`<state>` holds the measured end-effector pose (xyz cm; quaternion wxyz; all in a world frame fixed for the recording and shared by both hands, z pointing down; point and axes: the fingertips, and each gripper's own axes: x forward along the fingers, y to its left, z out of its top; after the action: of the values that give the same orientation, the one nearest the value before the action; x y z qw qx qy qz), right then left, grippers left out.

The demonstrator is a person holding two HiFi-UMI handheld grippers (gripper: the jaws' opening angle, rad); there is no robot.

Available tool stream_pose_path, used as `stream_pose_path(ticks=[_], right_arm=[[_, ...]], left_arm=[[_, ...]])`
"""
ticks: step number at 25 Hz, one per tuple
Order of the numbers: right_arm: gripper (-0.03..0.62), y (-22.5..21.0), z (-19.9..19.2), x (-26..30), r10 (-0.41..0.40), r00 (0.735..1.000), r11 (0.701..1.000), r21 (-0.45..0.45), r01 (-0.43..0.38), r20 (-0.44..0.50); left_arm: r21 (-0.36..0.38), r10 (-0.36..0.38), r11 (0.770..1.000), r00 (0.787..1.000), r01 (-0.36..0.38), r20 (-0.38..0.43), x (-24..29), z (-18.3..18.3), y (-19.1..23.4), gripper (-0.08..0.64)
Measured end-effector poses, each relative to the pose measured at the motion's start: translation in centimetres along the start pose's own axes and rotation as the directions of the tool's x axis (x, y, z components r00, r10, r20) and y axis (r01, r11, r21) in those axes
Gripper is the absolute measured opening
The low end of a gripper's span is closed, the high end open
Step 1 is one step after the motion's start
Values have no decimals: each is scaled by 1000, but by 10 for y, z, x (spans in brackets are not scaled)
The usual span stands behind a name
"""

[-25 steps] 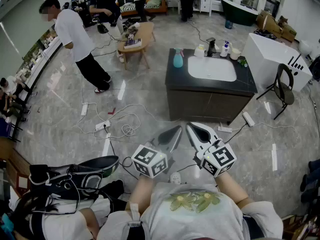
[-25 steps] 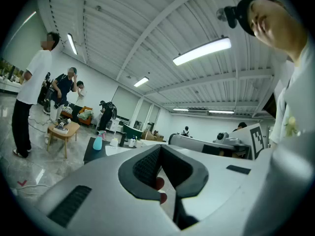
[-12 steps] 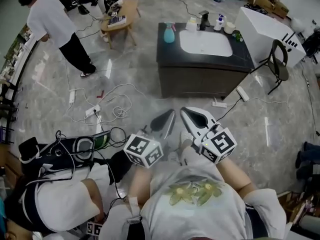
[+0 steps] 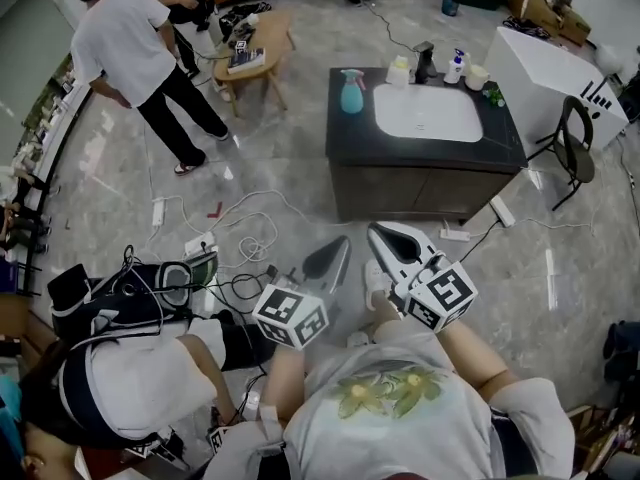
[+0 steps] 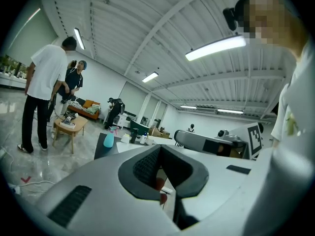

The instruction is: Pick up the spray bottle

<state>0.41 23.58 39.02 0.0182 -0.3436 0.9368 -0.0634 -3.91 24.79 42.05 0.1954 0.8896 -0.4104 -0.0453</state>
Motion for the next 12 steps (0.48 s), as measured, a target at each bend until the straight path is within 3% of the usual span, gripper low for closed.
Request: stream_pose_path(ticks=[5, 12], right_arm=[[22, -49, 11, 39, 12, 1000, 1000, -2, -12, 7], [23, -132, 20, 92, 13, 999, 999, -33, -14, -36]], left_arm=[[4, 25, 1000, 1000, -25, 17, 47, 28, 41, 8], [37, 31, 999, 999, -30, -28, 138, 53, 85, 8]])
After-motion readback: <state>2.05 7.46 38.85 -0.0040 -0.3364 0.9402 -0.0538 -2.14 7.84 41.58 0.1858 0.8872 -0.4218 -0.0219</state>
